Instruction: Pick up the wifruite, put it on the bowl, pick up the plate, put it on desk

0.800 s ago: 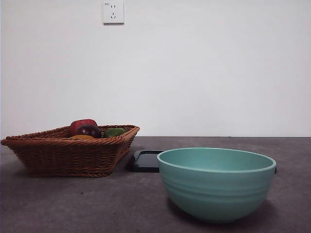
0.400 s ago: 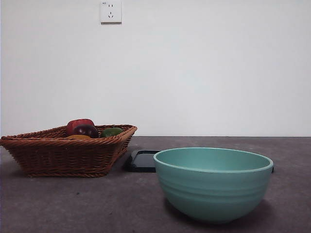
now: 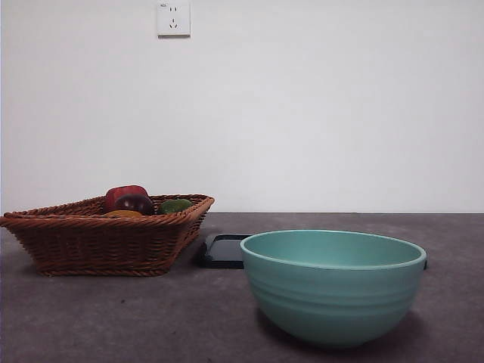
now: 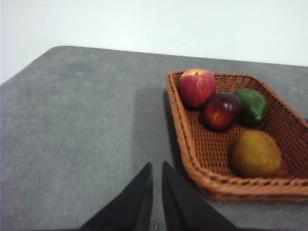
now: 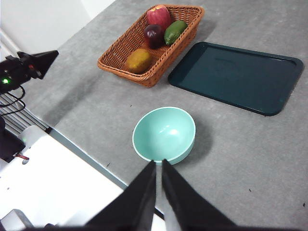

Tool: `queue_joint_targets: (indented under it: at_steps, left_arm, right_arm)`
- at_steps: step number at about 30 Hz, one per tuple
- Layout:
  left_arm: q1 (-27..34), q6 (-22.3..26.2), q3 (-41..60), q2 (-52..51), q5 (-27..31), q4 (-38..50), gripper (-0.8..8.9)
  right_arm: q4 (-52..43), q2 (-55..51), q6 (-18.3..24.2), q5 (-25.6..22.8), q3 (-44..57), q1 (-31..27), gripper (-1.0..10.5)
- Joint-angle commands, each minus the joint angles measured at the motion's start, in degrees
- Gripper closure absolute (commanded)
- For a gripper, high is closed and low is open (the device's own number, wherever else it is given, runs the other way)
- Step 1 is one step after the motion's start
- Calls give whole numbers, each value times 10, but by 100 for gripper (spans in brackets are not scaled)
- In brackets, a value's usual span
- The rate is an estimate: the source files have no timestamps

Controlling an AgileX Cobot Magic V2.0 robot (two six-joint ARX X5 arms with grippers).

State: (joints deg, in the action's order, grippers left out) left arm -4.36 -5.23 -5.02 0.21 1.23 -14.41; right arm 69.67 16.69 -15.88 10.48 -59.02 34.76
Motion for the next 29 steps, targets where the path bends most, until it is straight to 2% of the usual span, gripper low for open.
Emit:
queue_joint_targets:
  at_steps: [1,8,29]
  left_arm:
    - [5,3,16,0,1,7,786]
    - [27,-1,37,0,1,19,786]
    - [28,0,44,0,1,37,786]
  right_arm:
    - [-6,0,0,0,-10,3,933]
    - [-6,0,0,0,-10,3,933]
    - [-5,0,0,-1,-8,3,933]
